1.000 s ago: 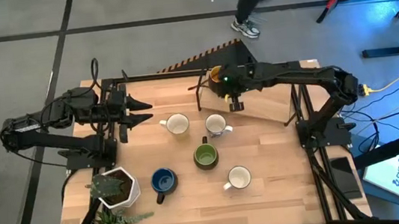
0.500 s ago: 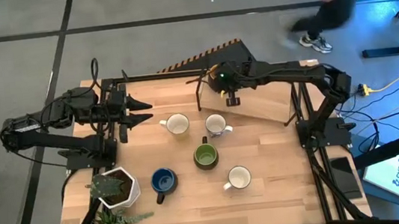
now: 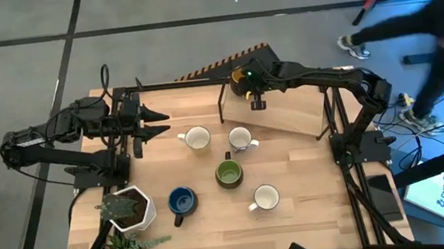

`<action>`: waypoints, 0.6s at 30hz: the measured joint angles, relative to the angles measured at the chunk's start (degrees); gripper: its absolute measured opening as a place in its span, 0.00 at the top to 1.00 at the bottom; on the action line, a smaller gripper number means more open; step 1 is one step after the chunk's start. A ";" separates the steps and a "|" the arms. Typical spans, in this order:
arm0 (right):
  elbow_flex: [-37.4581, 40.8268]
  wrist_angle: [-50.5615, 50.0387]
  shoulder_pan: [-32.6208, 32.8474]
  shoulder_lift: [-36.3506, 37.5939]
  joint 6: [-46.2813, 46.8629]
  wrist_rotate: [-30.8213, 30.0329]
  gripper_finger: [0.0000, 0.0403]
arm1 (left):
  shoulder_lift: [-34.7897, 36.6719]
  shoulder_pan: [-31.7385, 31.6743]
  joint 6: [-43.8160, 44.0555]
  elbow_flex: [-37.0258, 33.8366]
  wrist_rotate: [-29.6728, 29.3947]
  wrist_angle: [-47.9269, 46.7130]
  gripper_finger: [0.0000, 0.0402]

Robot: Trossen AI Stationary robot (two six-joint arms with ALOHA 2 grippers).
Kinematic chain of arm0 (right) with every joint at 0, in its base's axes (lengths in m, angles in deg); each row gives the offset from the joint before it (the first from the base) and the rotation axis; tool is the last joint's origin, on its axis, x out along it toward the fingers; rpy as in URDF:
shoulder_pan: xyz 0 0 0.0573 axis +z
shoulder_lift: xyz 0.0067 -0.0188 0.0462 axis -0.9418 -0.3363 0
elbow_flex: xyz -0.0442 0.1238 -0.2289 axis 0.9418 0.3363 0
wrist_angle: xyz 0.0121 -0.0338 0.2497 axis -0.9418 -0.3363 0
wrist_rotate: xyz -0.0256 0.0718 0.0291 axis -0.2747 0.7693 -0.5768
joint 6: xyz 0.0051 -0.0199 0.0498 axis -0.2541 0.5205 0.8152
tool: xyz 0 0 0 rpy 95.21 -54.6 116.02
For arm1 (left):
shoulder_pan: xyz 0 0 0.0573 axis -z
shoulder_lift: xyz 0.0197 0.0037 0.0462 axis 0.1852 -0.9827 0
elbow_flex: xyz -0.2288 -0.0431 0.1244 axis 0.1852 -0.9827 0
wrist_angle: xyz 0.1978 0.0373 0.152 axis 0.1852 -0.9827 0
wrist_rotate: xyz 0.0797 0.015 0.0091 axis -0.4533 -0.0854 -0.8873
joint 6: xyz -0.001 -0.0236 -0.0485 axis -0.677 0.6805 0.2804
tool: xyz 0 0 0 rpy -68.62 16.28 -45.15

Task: Place coffee mugs
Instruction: Put the black-yellow mug on the shelf, then put the black-green mug on the shelf

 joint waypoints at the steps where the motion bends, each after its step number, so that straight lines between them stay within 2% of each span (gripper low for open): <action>1: 0.00 0.00 0.05 0.00 -0.15 -0.18 1.00 | -0.01 0.00 0.00 0.00 0.00 0.00 0.64; 7: -0.47 -0.43 0.06 -0.02 -0.58 0.75 1.00 | -0.01 -0.02 0.00 0.00 -0.17 0.00 0.64; 14: -8.59 -9.38 2.58 2.87 -0.11 15.23 0.98 | 0.01 0.00 -0.75 0.00 0.11 0.00 0.64; 16: -11.09 -12.75 5.56 3.19 0.47 18.68 0.94 | -0.01 0.02 -1.84 0.00 0.52 -0.05 0.64; 18: -12.60 -16.17 9.36 3.17 1.54 19.17 0.87 | 0.00 0.02 -2.34 0.00 2.01 -0.51 0.64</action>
